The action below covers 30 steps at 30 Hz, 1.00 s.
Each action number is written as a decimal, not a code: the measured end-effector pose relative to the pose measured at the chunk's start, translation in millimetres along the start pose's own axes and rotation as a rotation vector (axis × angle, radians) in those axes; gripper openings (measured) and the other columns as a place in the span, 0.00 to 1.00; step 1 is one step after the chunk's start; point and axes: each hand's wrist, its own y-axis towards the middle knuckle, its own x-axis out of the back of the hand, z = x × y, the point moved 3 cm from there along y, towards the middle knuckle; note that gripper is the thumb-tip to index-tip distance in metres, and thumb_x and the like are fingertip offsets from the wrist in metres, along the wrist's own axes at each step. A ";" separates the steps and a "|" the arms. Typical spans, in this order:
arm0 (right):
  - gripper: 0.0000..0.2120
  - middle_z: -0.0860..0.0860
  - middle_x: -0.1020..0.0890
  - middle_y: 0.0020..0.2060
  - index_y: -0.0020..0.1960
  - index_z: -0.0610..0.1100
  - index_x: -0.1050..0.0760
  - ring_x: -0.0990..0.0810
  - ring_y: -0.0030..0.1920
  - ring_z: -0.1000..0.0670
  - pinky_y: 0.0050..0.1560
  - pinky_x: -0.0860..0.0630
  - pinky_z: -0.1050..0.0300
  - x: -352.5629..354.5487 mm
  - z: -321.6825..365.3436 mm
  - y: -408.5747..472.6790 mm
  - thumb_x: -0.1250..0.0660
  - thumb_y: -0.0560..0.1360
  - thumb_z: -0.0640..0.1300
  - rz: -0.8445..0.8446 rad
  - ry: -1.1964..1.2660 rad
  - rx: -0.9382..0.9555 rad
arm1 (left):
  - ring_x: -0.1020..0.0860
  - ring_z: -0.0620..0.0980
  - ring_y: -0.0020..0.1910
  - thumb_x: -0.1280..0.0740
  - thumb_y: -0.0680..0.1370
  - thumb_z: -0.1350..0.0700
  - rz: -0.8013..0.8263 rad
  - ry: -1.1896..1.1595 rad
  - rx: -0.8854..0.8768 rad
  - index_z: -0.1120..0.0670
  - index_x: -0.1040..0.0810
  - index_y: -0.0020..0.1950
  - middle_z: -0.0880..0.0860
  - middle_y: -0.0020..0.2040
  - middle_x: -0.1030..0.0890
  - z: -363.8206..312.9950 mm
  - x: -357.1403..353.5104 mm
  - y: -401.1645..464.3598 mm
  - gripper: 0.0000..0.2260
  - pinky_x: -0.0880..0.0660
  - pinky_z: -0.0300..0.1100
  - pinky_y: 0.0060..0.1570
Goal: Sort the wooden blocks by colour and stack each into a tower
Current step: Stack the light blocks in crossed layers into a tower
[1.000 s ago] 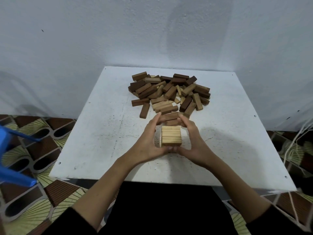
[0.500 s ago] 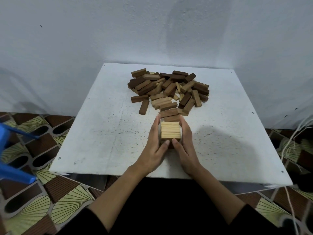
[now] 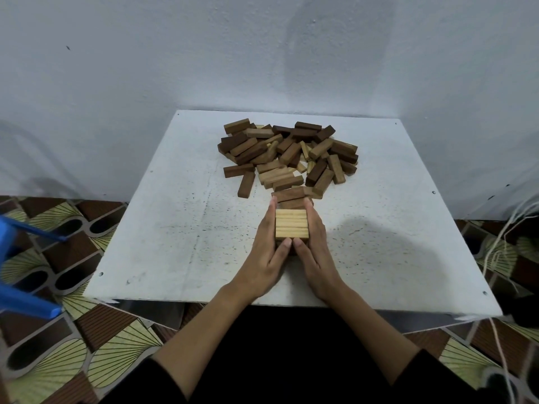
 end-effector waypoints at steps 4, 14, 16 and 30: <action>0.35 0.53 0.50 0.77 0.77 0.48 0.56 0.50 0.75 0.55 0.74 0.47 0.41 -0.3 -0.6 0.0 0.52 0.76 0.62 0.013 0.009 -0.011 | 0.50 0.36 0.75 0.47 0.81 0.47 0.002 0.007 0.000 0.44 0.61 0.77 0.37 0.76 0.54 0.6 -0.4 -0.1 0.30 0.49 0.26 0.69; 0.38 0.57 0.49 0.76 0.78 0.49 0.56 0.51 0.74 0.60 0.74 0.48 0.50 -0.5 -0.8 -0.1 0.56 0.75 0.70 0.016 0.012 -0.009 | 0.49 0.38 0.75 0.49 0.81 0.45 0.001 -0.003 -0.019 0.49 0.60 0.78 0.45 0.78 0.51 -2.6 0.6 -1.9 0.30 0.48 0.32 0.72; 0.38 0.56 0.49 0.76 0.78 0.49 0.56 0.50 0.75 0.59 0.74 0.47 0.48 -0.3 -1.2 -0.2 0.55 0.75 0.69 0.012 0.017 -0.008 | 0.49 0.38 0.75 0.49 0.81 0.46 0.004 -0.006 -0.015 0.48 0.61 0.78 0.44 0.78 0.51 -2.8 0.9 -2.0 0.30 0.48 0.32 0.72; 0.35 0.55 0.50 0.77 0.77 0.47 0.56 0.51 0.75 0.57 0.75 0.49 0.43 0.4 -3.6 -1.7 0.52 0.76 0.61 0.037 0.018 -0.034 | 0.51 0.40 0.76 0.48 0.81 0.50 0.005 0.011 0.029 0.49 0.60 0.78 0.48 0.79 0.53 0.6 0.0 -4.5 0.29 0.50 0.36 0.74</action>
